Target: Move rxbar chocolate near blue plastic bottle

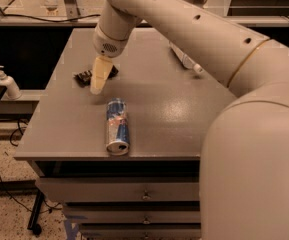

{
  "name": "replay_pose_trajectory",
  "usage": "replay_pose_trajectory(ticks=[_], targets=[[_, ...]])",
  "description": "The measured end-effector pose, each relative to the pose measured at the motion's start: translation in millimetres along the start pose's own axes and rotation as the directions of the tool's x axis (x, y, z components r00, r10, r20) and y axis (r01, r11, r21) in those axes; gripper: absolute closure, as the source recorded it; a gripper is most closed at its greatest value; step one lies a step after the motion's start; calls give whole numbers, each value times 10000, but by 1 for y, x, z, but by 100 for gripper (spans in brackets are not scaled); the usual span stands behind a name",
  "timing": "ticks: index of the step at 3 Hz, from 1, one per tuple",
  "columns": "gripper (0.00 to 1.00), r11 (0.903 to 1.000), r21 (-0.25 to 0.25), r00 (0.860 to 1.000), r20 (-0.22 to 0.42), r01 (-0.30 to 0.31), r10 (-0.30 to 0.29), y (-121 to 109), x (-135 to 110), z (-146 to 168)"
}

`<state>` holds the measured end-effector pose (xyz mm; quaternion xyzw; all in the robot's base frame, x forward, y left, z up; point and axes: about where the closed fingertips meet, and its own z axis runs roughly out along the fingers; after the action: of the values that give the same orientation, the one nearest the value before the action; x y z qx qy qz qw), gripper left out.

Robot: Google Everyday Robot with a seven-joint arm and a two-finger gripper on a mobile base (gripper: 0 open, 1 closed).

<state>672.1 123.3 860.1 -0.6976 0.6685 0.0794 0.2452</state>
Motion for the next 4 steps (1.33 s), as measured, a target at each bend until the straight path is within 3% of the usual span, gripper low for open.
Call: replay_pose_trajectory(ticks=[1, 2, 4], targets=[[0, 9991, -267, 9994, -43, -344, 343, -7, 1, 27], [18, 9981, -333, 9986, -109, -516, 513, -18, 2, 38], [64, 9959, -372, 9966, -46, -821, 820, -28, 3, 43]])
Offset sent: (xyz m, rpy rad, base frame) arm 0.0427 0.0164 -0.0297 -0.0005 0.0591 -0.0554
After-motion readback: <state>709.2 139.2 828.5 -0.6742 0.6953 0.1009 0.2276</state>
